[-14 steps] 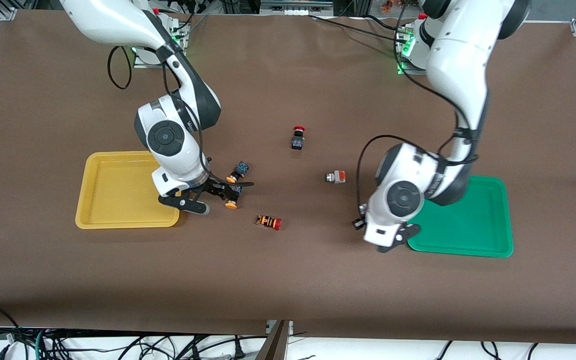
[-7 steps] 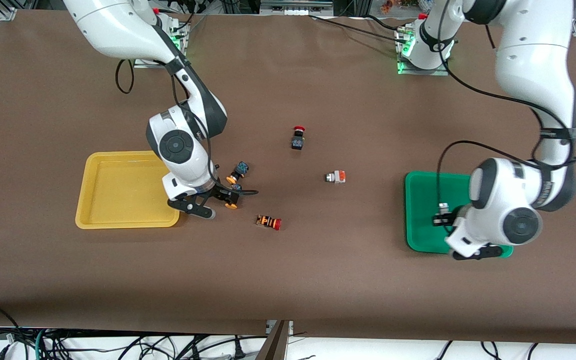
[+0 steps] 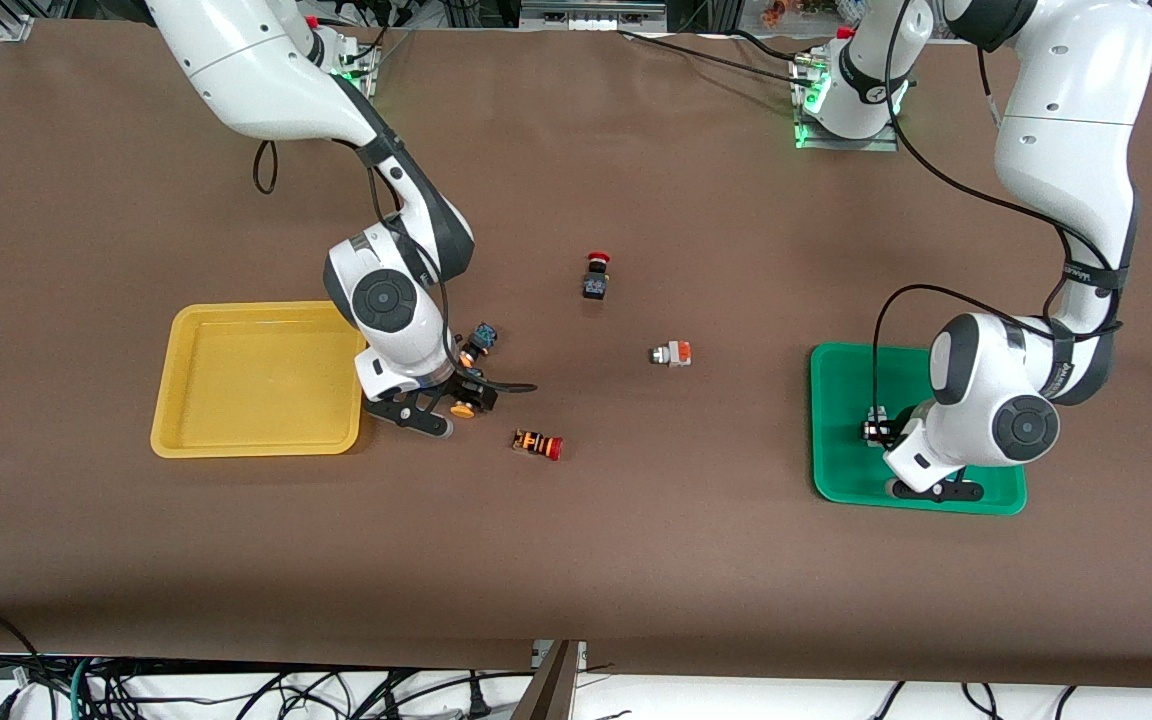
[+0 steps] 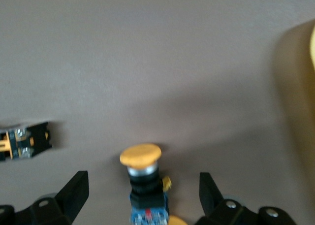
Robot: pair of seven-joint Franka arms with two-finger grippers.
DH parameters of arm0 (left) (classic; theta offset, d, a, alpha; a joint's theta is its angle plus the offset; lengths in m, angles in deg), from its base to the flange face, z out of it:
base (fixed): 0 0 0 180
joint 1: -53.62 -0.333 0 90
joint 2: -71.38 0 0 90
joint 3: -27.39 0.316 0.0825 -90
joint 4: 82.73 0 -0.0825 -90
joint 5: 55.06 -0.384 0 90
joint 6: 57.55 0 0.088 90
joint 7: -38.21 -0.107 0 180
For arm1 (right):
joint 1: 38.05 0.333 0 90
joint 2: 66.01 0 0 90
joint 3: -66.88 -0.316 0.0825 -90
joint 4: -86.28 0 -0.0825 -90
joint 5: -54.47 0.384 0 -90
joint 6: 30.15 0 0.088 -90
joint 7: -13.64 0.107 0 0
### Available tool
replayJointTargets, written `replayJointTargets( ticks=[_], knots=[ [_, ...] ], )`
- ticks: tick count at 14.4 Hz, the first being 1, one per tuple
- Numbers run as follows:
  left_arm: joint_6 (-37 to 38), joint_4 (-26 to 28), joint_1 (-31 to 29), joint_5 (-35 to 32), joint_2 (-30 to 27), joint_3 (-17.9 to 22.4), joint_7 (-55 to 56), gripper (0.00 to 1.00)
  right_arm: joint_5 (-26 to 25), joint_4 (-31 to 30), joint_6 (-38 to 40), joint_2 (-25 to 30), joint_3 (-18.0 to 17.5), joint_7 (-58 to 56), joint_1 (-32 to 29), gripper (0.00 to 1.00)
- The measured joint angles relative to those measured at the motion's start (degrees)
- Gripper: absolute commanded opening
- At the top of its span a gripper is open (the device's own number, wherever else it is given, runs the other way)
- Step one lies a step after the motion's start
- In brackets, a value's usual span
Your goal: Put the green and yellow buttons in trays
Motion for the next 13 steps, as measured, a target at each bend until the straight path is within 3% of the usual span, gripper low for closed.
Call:
replayJointTargets(
  ticks=[3,5,9,13],
  knots=[
    [2.34,0.14,0.09,0.00,-3.35,-0.37,0.03,1.00,0.00,0.82,-1.47,-1.60,0.82,0.00,-0.23,0.99],
    [6.94,0.17,0.07,0.10,-6.31,-3.62,2.38,1.00,0.00,1.23,-1.47,-2.22,0.79,0.01,-0.02,0.99],
    [9.43,0.87,1.74,0.07,-9.04,-14.36,28.72,1.00,0.00,1.45,-1.48,-2.71,0.63,0.08,1.10,0.95],
    [9.21,2.32,7.37,0.07,-8.73,-15.55,51.38,1.00,0.00,1.46,-1.48,-2.82,0.64,0.20,1.74,0.82]
  ],
)
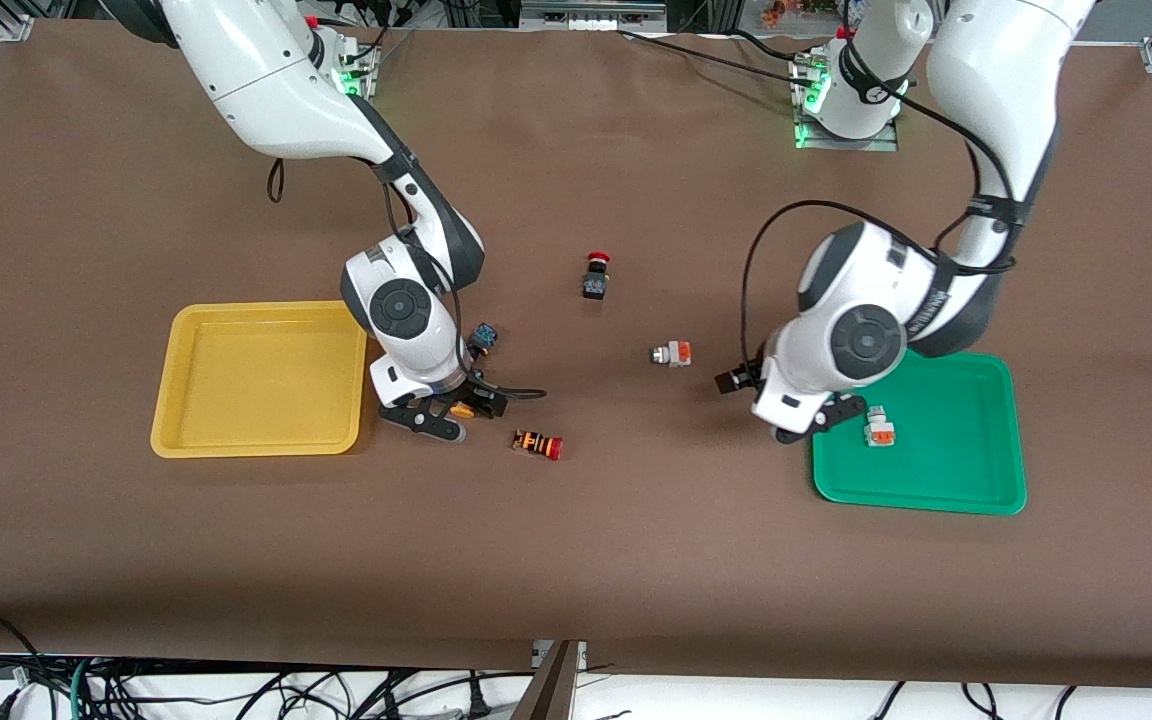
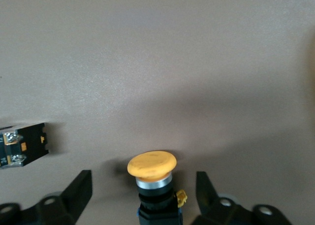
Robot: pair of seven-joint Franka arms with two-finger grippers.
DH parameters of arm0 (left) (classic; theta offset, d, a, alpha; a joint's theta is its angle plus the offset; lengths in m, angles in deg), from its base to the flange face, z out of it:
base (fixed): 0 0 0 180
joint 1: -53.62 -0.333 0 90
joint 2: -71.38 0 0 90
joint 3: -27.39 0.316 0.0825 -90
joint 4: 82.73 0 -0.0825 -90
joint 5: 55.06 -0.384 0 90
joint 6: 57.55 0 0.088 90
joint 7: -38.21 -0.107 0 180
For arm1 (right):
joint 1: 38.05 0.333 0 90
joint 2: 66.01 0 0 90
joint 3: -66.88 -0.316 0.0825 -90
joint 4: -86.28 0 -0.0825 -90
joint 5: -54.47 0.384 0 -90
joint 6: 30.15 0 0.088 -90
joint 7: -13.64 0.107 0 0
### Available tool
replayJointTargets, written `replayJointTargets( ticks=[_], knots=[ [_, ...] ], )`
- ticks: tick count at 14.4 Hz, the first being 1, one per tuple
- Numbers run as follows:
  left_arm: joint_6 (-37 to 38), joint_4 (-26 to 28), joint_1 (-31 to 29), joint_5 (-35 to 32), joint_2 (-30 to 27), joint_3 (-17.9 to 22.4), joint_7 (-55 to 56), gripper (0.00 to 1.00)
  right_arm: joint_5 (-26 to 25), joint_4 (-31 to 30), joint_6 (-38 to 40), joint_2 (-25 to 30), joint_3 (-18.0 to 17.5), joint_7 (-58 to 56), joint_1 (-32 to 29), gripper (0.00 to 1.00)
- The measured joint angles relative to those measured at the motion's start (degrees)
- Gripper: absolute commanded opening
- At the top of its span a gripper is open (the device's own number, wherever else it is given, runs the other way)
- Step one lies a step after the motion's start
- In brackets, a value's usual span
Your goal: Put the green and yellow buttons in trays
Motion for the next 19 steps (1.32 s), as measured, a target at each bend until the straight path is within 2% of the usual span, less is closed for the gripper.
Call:
replayJointTargets(
  ticks=[2,5,7,9,12,15,17,18,19],
  knots=[
    [-1.00,0.49,1.95,0.00,0.49,0.00,12.16,1.00,0.00,0.00,0.00,-0.31,0.03,0.00,-0.01,0.72],
    [-3.62,1.96,2.70,0.00,1.13,0.01,31.32,1.00,-0.01,0.01,-0.32,-0.92,0.06,0.00,-0.03,0.45],
    [-9.63,5.08,3.25,0.00,1.18,0.00,42.28,1.00,-0.01,0.02,-0.56,-1.08,0.12,0.00,-0.09,0.23],
    [-16.97,8.87,4.83,-0.02,1.42,-0.01,55.23,1.00,-0.01,0.06,-0.61,-1.09,0.22,0.00,-0.14,0.12],
    [-20.12,11.73,7.21,-0.19,1.79,0.01,62.22,1.00,-0.01,0.41,-0.68,-1.10,0.33,-0.03,-0.23,0.00],
    [-22.00,12.36,7.81,-0.20,2.16,0.15,63.05,1.00,-0.28,2.78,0.54,-1.08,1.33,-1.09,-0.56,0.00],
    [-22.73,12.63,7.84,-0.20,3.03,0.20,63.05,1.00,-0.29,6.33,5.55,-0.77,1.75,-4.63,-1.95,0.00],
    [-23.11,12.80,7.88,-0.20,3.49,0.20,63.05,0.81,-0.29,7.98,8.31,-0.19,1.84,-6.84,-2.96,0.00],
    [-23.56,12.90,7.90,-0.21,3.93,0.20,63.06,0.58,-0.29,9.30,10.80,0.75,1.90,-9.36,-4.24,0.00]
  ],
)
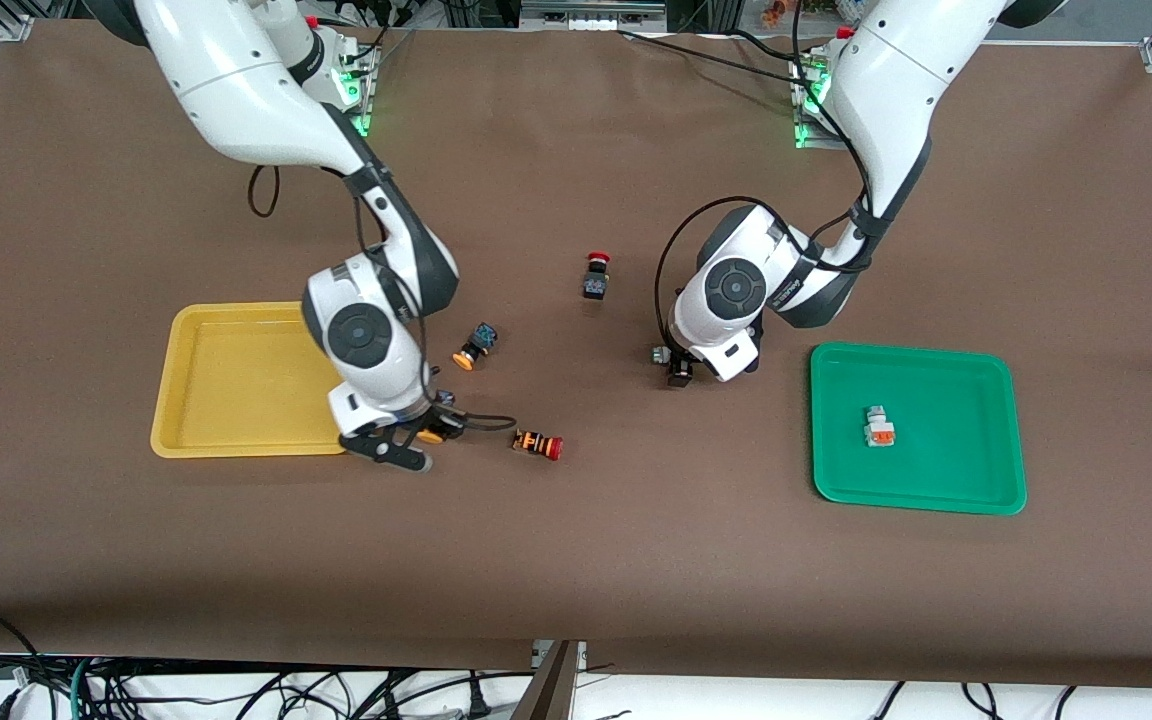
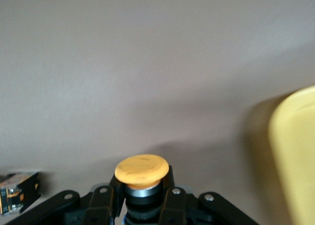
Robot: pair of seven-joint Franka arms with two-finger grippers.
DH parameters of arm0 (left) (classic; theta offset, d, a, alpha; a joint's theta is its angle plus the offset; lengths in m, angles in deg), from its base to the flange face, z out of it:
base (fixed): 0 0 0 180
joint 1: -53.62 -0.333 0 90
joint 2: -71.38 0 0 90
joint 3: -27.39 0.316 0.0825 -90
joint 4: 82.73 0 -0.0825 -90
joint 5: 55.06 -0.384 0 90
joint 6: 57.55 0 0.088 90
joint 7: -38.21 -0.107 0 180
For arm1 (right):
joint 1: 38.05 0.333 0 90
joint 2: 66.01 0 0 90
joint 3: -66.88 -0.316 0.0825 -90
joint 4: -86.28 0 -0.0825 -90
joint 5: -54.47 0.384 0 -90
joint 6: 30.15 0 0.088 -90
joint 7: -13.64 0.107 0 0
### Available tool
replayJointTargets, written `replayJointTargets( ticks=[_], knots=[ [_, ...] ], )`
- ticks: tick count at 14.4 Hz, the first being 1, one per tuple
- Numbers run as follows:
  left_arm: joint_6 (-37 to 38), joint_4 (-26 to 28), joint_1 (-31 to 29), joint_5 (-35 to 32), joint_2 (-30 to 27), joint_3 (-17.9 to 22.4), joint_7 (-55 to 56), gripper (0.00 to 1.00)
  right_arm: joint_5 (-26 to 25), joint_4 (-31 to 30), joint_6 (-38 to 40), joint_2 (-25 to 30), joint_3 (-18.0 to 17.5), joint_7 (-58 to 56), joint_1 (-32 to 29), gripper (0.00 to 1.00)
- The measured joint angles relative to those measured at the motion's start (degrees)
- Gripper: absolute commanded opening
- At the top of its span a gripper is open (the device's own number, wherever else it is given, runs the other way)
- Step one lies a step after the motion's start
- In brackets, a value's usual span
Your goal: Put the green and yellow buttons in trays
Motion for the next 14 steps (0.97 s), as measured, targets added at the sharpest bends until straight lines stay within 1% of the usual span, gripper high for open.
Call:
replayJointTargets(
  ticks=[1,2,3,5,6,7,9,10,11,14],
  knots=[
    [-0.41,0.11,0.00,-0.02,0.31,0.00,0.00,0.42,0.01,0.86,2.10,1.26,0.02,-2.73,-1.39,0.00],
    [-0.60,0.15,0.00,-0.04,0.48,0.00,0.00,0.28,0.01,1.33,4.17,2.72,0.03,-5.67,-2.78,0.00],
    [-0.71,0.16,0.01,-0.05,0.58,0.01,0.00,0.20,0.02,1.48,6.50,4.25,0.06,-8.60,-4.05,0.00],
    [-1.16,0.12,-0.01,-0.06,0.58,0.03,0.00,0.12,0.04,1.48,11.55,6.97,0.12,-14.82,-6.68,0.00],
    [-1.27,0.05,-0.04,-0.07,0.52,0.04,0.00,0.11,0.27,1.45,13.88,7.94,0.13,-17.89,-7.99,0.00],
    [-1.27,0.03,-0.07,-0.07,0.51,0.08,0.00,0.13,0.60,1.31,15.55,8.64,0.15,-20.48,-9.13,0.00],
    [-0.91,-0.49,-0.32,-0.08,0.30,0.43,-0.02,0.15,0.86,0.42,16.64,9.38,0.25,-25.04,-11.41,0.00],
    [0.98,-1.25,-0.77,-0.17,-0.18,0.70,-0.42,0.16,1.27,-0.17,16.67,9.61,0.31,-27.41,-12.73,0.00],
    [4.99,-2.66,-1.62,-0.35,-0.90,0.77,-1.84,0.16,1.94,-0.87,16.67,9.90,0.36,-29.70,-14.20,0.00],
    [20.14,-8.82,-5.00,-0.67,-3.38,0.85,-10.03,0.17,2.76,-4.38,15.94,11.72,0.41,-35.34,-18.11,0.00]
  ],
)
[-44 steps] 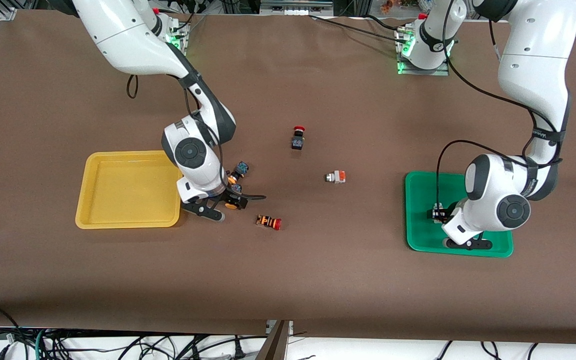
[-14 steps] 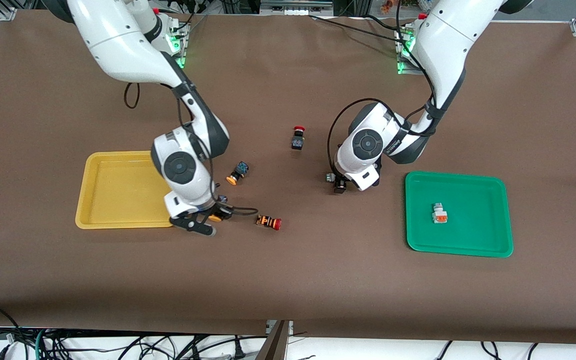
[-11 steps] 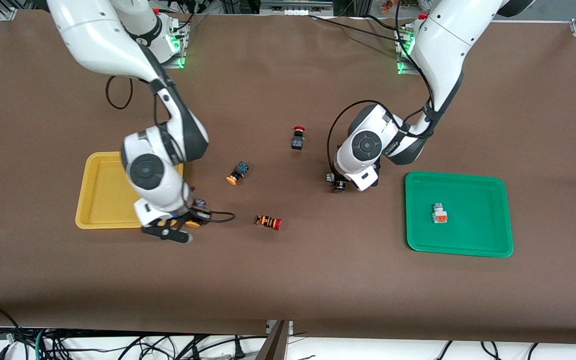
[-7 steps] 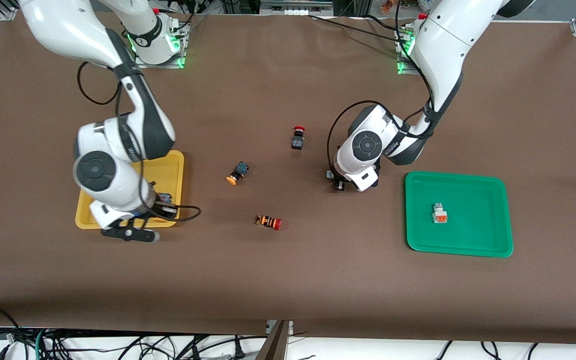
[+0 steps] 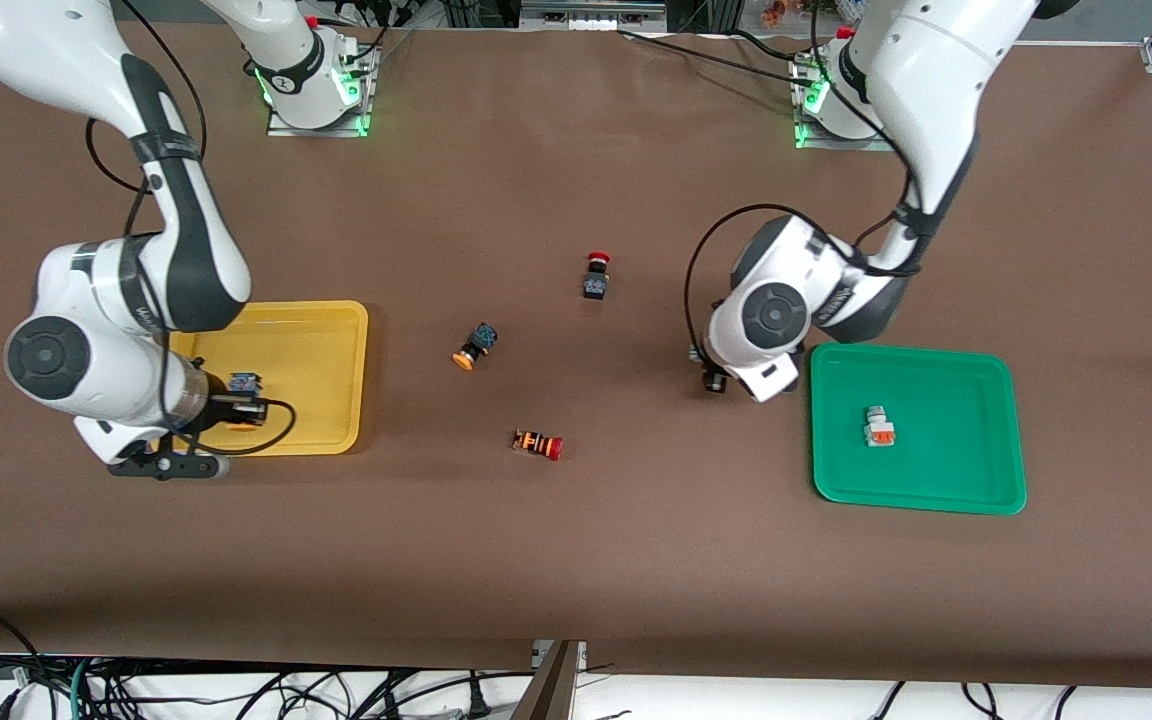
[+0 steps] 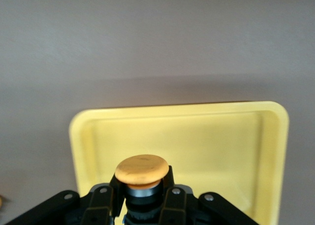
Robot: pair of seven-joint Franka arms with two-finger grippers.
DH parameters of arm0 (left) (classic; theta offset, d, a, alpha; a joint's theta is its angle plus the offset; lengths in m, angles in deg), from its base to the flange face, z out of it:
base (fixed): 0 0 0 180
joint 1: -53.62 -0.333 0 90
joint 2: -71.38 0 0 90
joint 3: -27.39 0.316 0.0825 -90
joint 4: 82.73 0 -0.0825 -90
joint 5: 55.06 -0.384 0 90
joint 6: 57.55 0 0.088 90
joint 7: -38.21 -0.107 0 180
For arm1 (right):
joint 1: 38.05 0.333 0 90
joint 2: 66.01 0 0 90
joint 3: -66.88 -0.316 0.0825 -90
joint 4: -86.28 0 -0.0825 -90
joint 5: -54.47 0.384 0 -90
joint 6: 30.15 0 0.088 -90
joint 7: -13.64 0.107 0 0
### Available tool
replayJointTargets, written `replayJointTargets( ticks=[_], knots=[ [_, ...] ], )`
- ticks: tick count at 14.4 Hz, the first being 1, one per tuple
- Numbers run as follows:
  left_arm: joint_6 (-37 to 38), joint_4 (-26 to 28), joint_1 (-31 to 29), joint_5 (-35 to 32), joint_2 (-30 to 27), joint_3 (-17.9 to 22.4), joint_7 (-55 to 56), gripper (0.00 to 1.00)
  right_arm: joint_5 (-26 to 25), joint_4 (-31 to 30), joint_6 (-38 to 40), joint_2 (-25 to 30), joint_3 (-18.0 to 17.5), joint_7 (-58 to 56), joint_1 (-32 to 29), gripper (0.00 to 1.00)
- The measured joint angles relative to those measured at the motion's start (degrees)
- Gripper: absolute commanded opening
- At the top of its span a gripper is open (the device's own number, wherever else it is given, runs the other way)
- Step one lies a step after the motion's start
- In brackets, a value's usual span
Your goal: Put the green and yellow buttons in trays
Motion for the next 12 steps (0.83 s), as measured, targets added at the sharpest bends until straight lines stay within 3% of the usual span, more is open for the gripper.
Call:
replayJointTargets(
  ticks=[4,10,12],
  knots=[
    [10.75,-5.98,-5.68,-0.29,-0.99,0.98,-16.79,0.21,0.18,-10.37,-8.87,3.88,0.01,-6.11,-3.95,0.00],
    [10.33,-6.39,-20.62,-7.05,0.04,1.76,-47.32,0.25,0.18,-26.92,-28.04,5.32,0.06,-10.68,-7.70,0.02],
    [8.04,-6.36,-22.82,-7.31,1.74,1.78,-52.53,0.29,0.18,-31.21,-33.98,5.23,0.15,-12.89,-9.21,0.25]
  ],
)
